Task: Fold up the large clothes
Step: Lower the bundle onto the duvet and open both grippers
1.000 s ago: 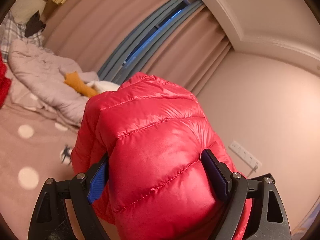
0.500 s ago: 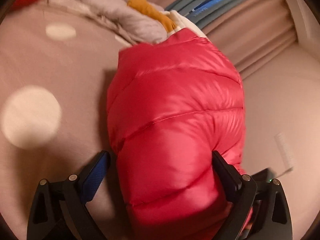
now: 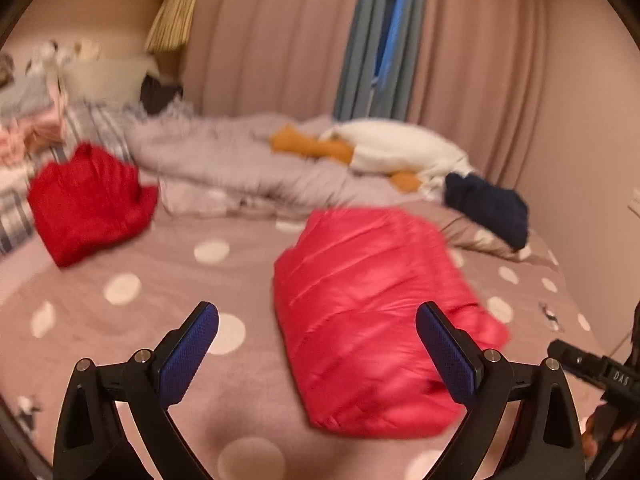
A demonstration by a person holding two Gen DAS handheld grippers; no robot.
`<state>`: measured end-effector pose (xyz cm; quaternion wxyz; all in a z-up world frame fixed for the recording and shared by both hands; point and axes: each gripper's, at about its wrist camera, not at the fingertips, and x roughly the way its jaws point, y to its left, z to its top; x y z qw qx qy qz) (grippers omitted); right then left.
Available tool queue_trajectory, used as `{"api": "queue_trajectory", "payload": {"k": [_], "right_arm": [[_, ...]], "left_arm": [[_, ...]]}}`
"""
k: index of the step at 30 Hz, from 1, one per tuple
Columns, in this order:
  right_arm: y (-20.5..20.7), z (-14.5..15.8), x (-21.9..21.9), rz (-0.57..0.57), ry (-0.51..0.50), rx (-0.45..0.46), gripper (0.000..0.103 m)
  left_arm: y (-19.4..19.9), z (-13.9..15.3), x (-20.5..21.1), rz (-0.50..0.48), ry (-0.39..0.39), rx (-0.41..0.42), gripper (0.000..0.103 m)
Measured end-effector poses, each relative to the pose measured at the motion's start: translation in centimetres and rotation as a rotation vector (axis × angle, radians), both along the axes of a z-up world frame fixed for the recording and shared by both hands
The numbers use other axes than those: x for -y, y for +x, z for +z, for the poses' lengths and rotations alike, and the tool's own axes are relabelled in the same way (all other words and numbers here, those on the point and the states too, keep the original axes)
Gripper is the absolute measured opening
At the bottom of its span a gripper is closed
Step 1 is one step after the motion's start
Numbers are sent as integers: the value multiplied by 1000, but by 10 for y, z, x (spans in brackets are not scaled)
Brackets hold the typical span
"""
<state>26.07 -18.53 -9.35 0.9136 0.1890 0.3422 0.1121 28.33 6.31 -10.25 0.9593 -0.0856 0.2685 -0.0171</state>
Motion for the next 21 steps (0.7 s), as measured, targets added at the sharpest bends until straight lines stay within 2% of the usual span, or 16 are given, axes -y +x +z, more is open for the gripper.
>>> {"api": "queue_trajectory", "payload": {"k": [2, 4, 6, 10, 12, 16, 21], "right_arm": [[-29, 22, 2, 19, -36, 78, 89], [-57, 48, -4, 28, -78, 139, 97], [-87, 69, -3, 19, -137, 188, 103], [-140, 95, -5, -12, -289, 323, 103], [-155, 98, -10, -40, -364, 344, 103], [-167, 102, -9, -67, -384, 333, 103], [-179, 111, -2, -83, -396, 320, 103]], "left_arm": [[-30, 24, 12, -22, 15, 68, 98], [-41, 37, 18, -18, 38, 109, 99], [-54, 50, 23, 15, 74, 159, 102], [-91, 69, 25, 101, 136, 237, 102], [-101, 73, 22, 106, 105, 250, 102], [-106, 75, 22, 44, 50, 199, 102], [-117, 78, 31, 34, 113, 204, 102]]}}
